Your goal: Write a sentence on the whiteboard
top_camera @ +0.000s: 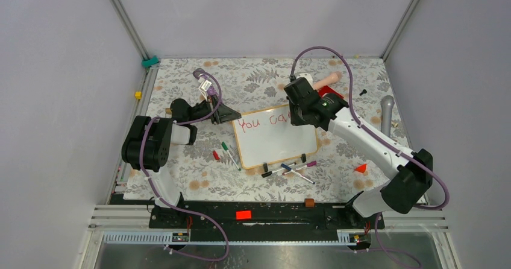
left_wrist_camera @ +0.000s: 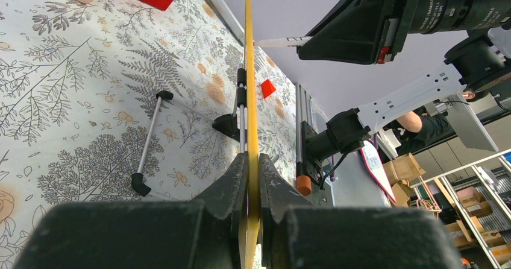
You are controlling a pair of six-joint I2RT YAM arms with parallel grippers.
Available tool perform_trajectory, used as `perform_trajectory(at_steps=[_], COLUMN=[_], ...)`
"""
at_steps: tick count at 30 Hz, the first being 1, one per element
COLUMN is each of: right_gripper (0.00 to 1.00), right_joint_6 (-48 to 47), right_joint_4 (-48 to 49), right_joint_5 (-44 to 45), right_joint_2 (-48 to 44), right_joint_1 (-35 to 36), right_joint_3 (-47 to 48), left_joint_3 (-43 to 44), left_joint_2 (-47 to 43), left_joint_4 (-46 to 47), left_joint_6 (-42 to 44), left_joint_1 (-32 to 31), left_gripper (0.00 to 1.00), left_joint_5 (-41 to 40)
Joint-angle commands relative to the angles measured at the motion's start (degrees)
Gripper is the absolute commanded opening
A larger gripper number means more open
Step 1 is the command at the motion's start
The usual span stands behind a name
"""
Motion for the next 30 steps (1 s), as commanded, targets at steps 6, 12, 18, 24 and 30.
perform_trajectory(at_steps=[6,12,18,24,30], right_gripper=[0.00,0.00,0.00,0.00,0.00], right_joint_6=[2.4,2.1,1.4,0.7,1.0], right_joint_4=[1.2,1.2,0.3,0.8,2.2], right_joint_5=[-1.6,-1.1,-2.3,-2.4,-2.3], right_joint_2=[-2.0,-3.3,-6.5,-9.7,-11.1], right_joint_1=[-1.0,-1.0,-1.1,-1.1,-1.0], right_joint_3=[-4.3,-2.8,0.0,-1.4,-2.4], left_joint_3=[1.2,1.2,1.0,1.7,2.3], left_joint_2=[-0.2,-0.3,-0.5,-0.4,-0.3], left_joint_4=[4.2,4.2,4.2,4.2,4.2], left_joint_6=[0.7,0.7,0.6,0.1,-0.4], left_joint_1=[0.3,0.3,0.3,0.5,0.6], left_gripper=[0.02,0.02,0.04,0.19,0.34], left_joint_5=[2.1,2.1,1.3,1.9,2.6])
